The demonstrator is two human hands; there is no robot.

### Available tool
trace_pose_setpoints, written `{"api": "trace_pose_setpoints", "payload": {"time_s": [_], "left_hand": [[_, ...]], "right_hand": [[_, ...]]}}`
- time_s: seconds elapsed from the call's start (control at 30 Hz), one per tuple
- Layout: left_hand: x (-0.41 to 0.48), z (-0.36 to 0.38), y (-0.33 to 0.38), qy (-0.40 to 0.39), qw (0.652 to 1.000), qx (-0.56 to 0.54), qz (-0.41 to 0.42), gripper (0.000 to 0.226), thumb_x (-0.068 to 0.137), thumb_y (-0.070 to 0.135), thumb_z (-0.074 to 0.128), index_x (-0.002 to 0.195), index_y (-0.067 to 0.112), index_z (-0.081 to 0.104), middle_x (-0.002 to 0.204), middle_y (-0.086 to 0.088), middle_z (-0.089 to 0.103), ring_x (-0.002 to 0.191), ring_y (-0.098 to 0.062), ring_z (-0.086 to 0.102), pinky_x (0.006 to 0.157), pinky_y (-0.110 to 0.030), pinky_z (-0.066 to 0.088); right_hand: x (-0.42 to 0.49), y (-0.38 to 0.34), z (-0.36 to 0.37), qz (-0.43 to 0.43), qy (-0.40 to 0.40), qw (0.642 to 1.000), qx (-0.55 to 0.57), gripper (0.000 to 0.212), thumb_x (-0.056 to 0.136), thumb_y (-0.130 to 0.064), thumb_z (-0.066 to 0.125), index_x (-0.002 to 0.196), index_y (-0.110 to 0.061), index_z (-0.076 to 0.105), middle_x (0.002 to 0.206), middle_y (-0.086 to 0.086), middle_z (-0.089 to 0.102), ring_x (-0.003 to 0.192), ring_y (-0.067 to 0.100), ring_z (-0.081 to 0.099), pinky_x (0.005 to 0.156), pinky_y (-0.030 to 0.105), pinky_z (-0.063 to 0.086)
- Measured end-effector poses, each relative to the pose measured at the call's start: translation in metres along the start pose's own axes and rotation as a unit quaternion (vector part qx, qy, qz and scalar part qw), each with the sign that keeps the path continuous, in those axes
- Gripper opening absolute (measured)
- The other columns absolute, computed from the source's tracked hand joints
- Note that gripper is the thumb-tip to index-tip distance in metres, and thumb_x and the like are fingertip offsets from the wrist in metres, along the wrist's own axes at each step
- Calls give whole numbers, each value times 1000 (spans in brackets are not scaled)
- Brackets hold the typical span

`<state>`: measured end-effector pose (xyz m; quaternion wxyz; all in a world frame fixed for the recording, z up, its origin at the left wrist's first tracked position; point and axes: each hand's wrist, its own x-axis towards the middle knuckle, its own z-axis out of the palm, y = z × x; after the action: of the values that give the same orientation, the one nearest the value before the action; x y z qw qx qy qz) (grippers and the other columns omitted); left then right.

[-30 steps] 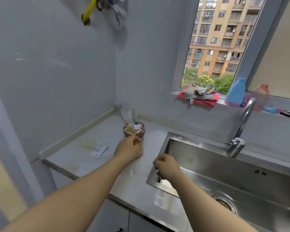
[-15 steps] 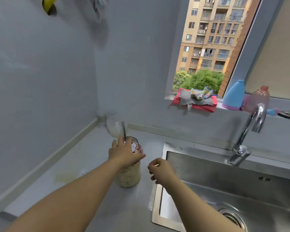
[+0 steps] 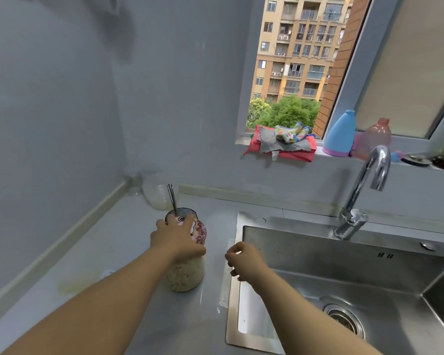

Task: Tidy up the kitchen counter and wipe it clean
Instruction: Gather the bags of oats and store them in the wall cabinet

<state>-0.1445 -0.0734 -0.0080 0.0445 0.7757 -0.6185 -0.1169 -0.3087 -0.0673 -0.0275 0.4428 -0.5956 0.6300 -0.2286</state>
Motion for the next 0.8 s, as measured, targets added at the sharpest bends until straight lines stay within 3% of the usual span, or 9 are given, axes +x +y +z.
{"api": "trace_pose_setpoints", "payload": {"time_s": [0.23, 0.33, 0.43, 0.57, 0.8], "left_hand": [[-4, -1, 1, 29, 1000, 6, 0, 77, 72, 52, 58, 139, 37, 23, 134, -12, 32, 122, -33, 33, 93, -37, 37], [-5, -4, 3, 29, 1000, 1, 9, 72, 71, 51, 58, 135, 36, 29, 128, -12, 37, 118, -33, 36, 90, -36, 38], [-9, -5, 6, 30, 999, 12, 21, 73, 70, 51, 59, 134, 35, 29, 128, -13, 38, 117, -34, 37, 89, -37, 39], [-21, -9, 26, 42, 997, 22, 69, 81, 70, 53, 60, 139, 35, 23, 134, -15, 34, 123, -37, 35, 95, -40, 38], [-51, -21, 103, 9, 981, -12, 192, 78, 71, 51, 62, 139, 43, 26, 131, -11, 41, 122, -36, 39, 94, -38, 39]], "right_hand": [[-15, 3, -11, 10, 7, 1000, 15, 15, 91, -13, 47, 77, -17, 50, 77, -2, 54, 57, 12, 52, 50, 18, 38], [-27, 5, -23, 17, 18, 999, 24, 9, 91, -11, 45, 87, -12, 53, 82, 5, 56, 58, 14, 52, 49, 18, 40], [-39, 5, -38, 9, 48, 999, 23, 17, 91, -8, 43, 96, -8, 58, 85, 9, 58, 71, 22, 55, 56, 23, 41], [-48, 7, -51, 8, 71, 997, 31, 15, 92, -10, 43, 96, -8, 58, 82, 7, 57, 74, 22, 55, 67, 31, 44], [-71, 26, -85, 15, 131, 989, 72, 9, 89, -12, 49, 84, -13, 56, 70, 1, 57, 55, 14, 53, 53, 23, 41]]}}
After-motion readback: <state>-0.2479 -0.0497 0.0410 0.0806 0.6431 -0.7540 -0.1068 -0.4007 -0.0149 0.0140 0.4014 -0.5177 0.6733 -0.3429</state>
